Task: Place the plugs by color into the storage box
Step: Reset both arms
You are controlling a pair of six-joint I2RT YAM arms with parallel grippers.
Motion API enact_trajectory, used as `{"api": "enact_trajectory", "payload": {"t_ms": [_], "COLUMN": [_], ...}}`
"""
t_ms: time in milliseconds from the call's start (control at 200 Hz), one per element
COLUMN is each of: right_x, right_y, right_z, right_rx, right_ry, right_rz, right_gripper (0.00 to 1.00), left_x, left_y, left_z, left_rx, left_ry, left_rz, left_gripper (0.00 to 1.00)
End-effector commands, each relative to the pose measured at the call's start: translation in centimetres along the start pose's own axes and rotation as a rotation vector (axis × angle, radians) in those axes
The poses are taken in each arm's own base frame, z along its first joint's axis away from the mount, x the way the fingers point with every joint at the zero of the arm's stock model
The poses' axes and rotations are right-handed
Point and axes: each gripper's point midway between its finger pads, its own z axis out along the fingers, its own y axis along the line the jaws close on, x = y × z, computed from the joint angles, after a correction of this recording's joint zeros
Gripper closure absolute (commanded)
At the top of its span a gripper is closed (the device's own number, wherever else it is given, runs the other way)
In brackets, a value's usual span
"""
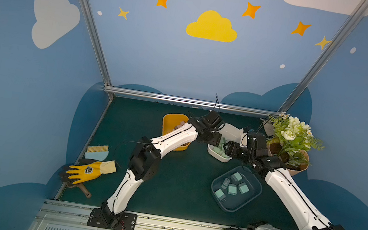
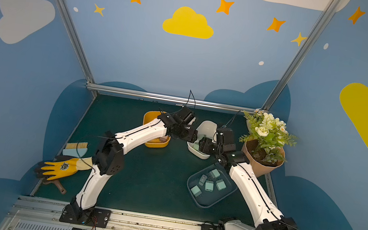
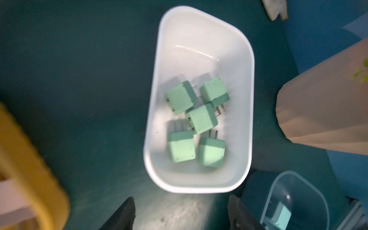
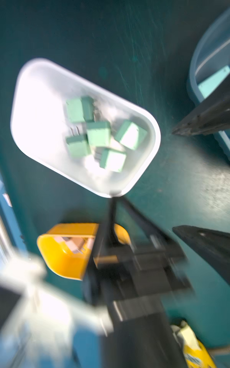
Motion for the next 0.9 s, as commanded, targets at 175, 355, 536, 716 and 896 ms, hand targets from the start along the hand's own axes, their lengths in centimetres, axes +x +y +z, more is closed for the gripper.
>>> {"api": "enact_trajectory", "payload": {"t_ms": [175, 355, 536, 716, 896], "right_x": [-3.5, -3.0, -1.2, 0.6, 1.5], "right_y": [-7.8, -12.2, -14.4, -16.6, -13.7], "right_z": [-1.1, -1.1, 0.6, 4.0, 8.3], "right_rx": [0.320, 0.490, 0.497, 0.567, 0.370], "right_ry": [-0.212, -0.327, -0.448, -0.408, -0.268], "right_rz": [-0.057, -0.156, -0.106, -0.206, -0.379], "right_gripper": [0.33, 0.33, 0.35, 0.34, 0.38], "left_x": [-1.1, 3.0, 8.8, 10.4, 10.4], "left_y": [17.2, 24.9, 30.5, 34.4, 36.1], "left_z": [-12.0, -17.5, -14.7, -9.6, -9.4], "left_rx": [-0.404, -0.544, -0.568, -0.474, -0.380], "left_ry": [-0.376, -0.554, -0.575, -0.513, -0.528], "left_rz": [-0.020, 0.028, 0.022, -0.024, -0.100], "left_gripper": [0.25, 0.24, 0.17, 0.10, 0.10]}}
